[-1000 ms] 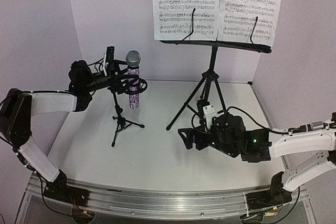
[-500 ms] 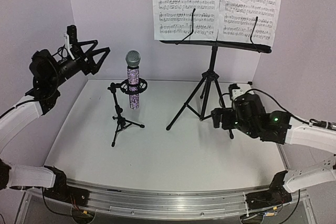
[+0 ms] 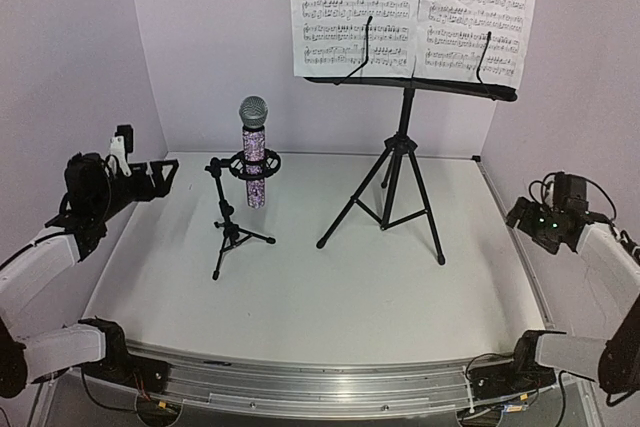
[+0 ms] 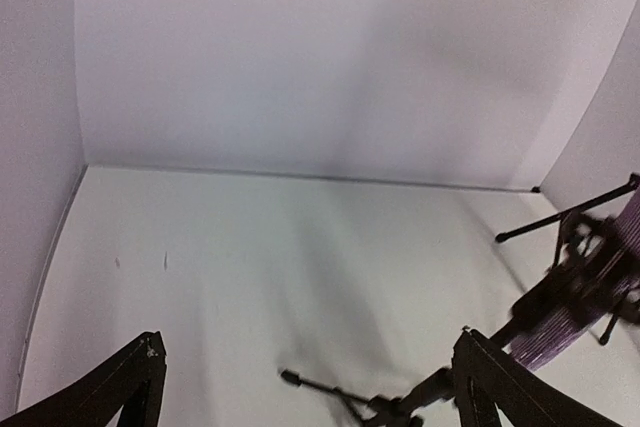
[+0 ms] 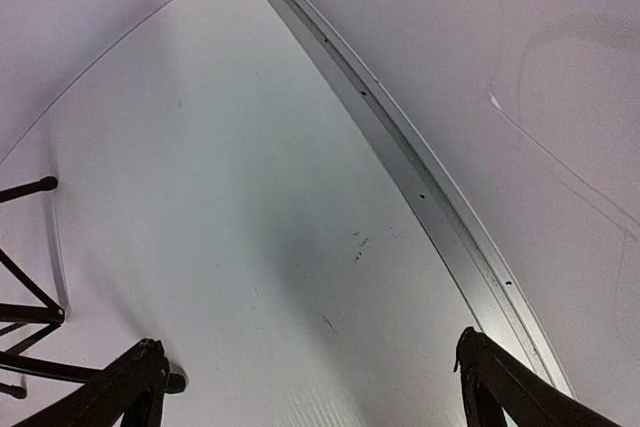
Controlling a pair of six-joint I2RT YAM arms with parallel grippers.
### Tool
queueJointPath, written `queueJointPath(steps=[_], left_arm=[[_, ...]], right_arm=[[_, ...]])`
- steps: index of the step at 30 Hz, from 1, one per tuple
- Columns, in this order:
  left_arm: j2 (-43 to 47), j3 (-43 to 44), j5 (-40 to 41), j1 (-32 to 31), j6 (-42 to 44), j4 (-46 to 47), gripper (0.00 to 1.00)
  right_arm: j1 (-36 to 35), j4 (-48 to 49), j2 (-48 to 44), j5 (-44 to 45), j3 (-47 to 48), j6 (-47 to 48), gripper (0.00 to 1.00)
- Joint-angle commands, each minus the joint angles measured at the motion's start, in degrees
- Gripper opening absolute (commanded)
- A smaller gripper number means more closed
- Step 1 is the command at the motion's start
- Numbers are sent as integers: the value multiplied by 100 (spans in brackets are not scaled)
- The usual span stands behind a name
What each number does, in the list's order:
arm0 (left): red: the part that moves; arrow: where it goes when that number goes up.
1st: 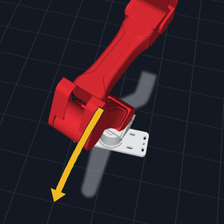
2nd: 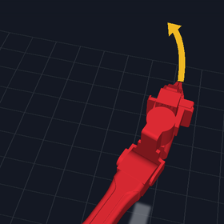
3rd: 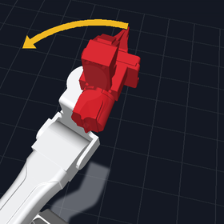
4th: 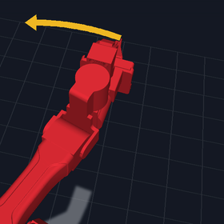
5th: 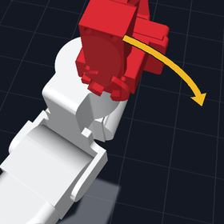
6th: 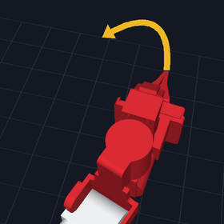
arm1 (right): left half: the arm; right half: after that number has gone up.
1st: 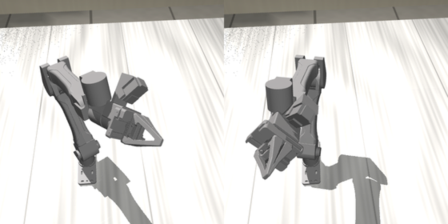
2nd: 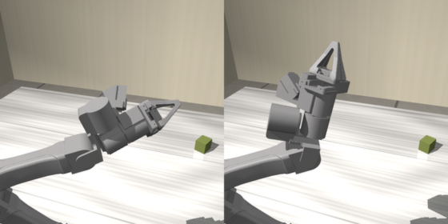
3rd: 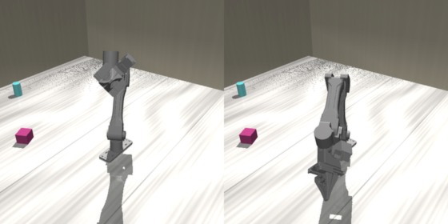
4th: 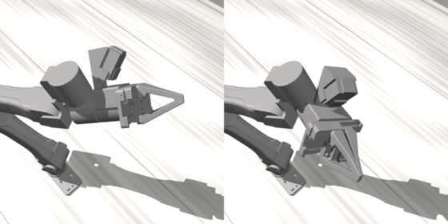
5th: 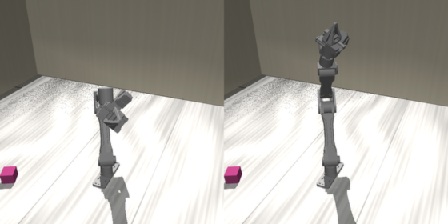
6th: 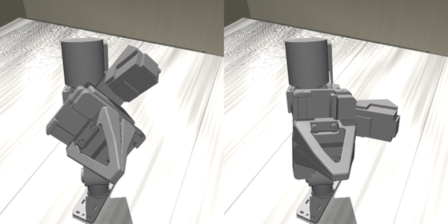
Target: Set up the instrument practice props
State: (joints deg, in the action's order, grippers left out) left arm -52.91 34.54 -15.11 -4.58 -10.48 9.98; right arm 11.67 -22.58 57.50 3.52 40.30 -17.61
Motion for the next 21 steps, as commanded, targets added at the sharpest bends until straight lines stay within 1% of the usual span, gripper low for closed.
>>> queueJointPath(steps=[1, 4, 6, 9, 13, 15, 18, 21], left_arm=[[299, -980, -63, 377, 345, 234, 100], [523, -1712, -214, 544, 626, 648, 100], [663, -2024, -362, 701, 896, 772, 99], [789, -2197, -249, 856, 977, 663, 99], [891, -2312, -117, 905, 909, 421, 92], [901, -2419, -44, 933, 737, 493, 89], [891, -2617, 75, 971, 449, 896, 86], [889, -2672, 31, 978, 314, 1048, 86]], right_arm=[[745, 621, -27, -2116, -513, 622, 98], [757, 1477, -339, -2466, -1053, 819, 98], [754, 1908, -495, -2560, -1314, 806, 98], [755, 2098, -685, -2393, -1530, 732, 98], [756, 2214, -846, -2303, -1733, 632, 98], [755, 2371, -865, -2288, -1793, 599, 98], [754, 2389, -858, -2308, -1831, 557, 98], [756, 2408, -900, -2311, -1892, 516, 98]])
